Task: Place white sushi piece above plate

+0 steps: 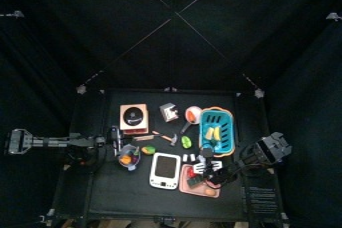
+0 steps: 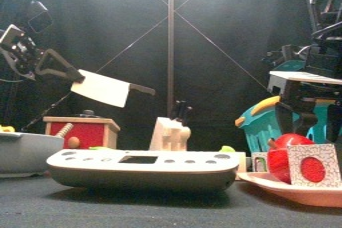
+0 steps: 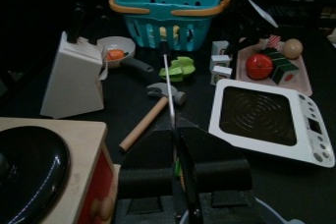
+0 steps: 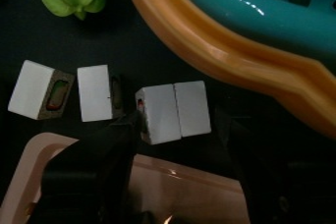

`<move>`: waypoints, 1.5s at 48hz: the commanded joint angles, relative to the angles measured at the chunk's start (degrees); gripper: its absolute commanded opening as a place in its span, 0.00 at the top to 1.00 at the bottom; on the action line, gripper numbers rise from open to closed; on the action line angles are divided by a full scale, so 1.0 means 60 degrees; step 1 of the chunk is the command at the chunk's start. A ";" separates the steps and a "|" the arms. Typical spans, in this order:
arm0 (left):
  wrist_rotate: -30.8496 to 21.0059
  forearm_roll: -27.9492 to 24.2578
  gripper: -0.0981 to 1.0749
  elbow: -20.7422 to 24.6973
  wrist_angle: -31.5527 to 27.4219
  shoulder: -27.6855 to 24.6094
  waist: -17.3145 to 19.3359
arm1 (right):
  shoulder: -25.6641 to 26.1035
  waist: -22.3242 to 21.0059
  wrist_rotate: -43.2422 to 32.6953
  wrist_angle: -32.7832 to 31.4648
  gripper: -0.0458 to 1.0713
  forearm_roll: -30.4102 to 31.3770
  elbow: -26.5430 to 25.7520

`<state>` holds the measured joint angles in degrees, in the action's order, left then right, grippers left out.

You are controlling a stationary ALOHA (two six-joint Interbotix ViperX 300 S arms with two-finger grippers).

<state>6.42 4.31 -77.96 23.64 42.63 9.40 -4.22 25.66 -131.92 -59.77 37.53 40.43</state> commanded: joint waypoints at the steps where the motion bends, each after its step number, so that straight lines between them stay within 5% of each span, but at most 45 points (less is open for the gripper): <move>1: 0.0000 0.0015 0.63 0.0117 0.0059 0.0000 -0.0015 | 0.0176 -0.0044 -0.0015 -0.0029 0.11 -0.0103 -0.0161; 72: 0.0000 0.0015 0.63 0.0132 0.0059 0.0000 -0.0044 | 0.0513 0.0029 0.0000 -0.0176 0.05 -0.0146 -0.0264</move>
<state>6.42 4.39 -77.96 23.73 42.63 9.23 -3.78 25.66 -131.84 -60.82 36.12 39.20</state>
